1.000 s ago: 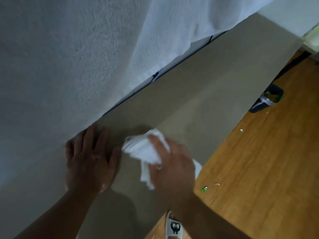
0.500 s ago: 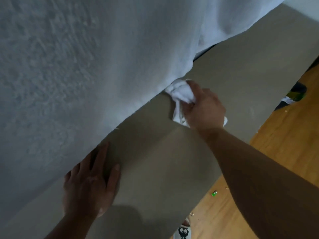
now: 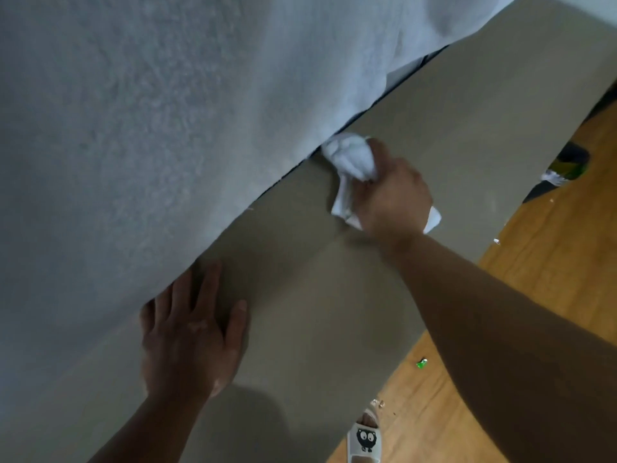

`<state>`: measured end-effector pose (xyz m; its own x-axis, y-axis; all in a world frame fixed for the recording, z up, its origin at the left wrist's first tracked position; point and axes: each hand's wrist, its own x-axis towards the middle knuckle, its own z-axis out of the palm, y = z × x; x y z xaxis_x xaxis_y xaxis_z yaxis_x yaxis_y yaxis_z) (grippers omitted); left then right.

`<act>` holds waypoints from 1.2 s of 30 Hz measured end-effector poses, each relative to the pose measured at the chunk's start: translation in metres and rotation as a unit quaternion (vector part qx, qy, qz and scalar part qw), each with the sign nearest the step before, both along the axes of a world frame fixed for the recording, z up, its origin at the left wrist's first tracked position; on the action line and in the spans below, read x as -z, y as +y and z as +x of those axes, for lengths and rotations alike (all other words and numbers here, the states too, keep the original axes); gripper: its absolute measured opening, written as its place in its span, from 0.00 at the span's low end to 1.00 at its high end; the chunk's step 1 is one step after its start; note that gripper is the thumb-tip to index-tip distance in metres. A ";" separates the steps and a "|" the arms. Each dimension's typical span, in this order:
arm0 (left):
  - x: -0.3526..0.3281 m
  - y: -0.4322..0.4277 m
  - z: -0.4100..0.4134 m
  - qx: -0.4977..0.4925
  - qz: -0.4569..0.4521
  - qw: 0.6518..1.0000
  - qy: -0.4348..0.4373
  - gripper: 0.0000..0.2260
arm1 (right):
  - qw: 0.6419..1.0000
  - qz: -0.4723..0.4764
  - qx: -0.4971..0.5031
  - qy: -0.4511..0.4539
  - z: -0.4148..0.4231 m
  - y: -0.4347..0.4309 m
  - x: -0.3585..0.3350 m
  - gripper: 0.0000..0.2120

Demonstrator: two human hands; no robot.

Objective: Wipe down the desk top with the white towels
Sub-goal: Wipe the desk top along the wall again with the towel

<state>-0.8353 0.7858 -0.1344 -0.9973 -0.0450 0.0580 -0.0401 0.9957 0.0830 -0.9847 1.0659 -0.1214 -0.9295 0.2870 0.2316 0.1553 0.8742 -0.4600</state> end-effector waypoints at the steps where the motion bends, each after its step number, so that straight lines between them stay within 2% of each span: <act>1: 0.000 0.000 0.000 0.001 0.001 1.000 0.003 0.33 | 1.000 0.011 -0.019 0.012 0.021 -0.014 0.001 0.28; 4: 0.000 0.000 0.000 0.007 0.004 1.000 0.019 0.31 | 0.993 -0.003 -0.107 0.054 0.086 -0.060 0.001 0.30; 7: -0.001 0.000 0.000 0.010 0.004 0.999 0.033 0.30 | 0.982 0.005 -0.186 0.026 0.110 -0.100 -0.002 0.28; 13: 0.000 0.000 -0.002 0.012 -0.009 0.999 0.030 0.30 | 0.960 0.018 -0.275 -0.045 0.049 -0.108 -0.008 0.28; 17: 0.000 0.002 -0.002 -0.003 0.008 1.000 0.026 0.32 | 0.959 0.002 -0.284 -0.010 0.018 -0.096 -0.008 0.26; 21: -0.001 0.003 -0.001 -0.003 0.016 0.999 0.030 0.32 | 0.961 0.002 -0.266 0.080 0.002 -0.078 -0.001 0.21; 26: -0.002 0.003 -0.001 0.002 0.024 0.999 0.042 0.31 | 0.967 0.024 -0.226 0.112 -0.023 -0.050 0.000 0.16; 30: -0.001 0.002 -0.001 0.000 0.026 0.999 0.022 0.32 | 0.974 0.032 -0.196 0.111 -0.033 -0.038 0.004 0.13; 36: 0.001 0.000 -0.003 0.005 0.015 1.000 0.009 0.33 | 0.997 0.014 -0.080 0.017 -0.008 -0.072 0.000 0.20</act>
<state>-0.8382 0.7855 -0.1351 -0.9966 -0.0373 0.0740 -0.0287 0.9931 0.1134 -0.9923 0.9936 -0.1214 -0.9545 0.1284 0.2690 -0.0026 0.8989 -0.4382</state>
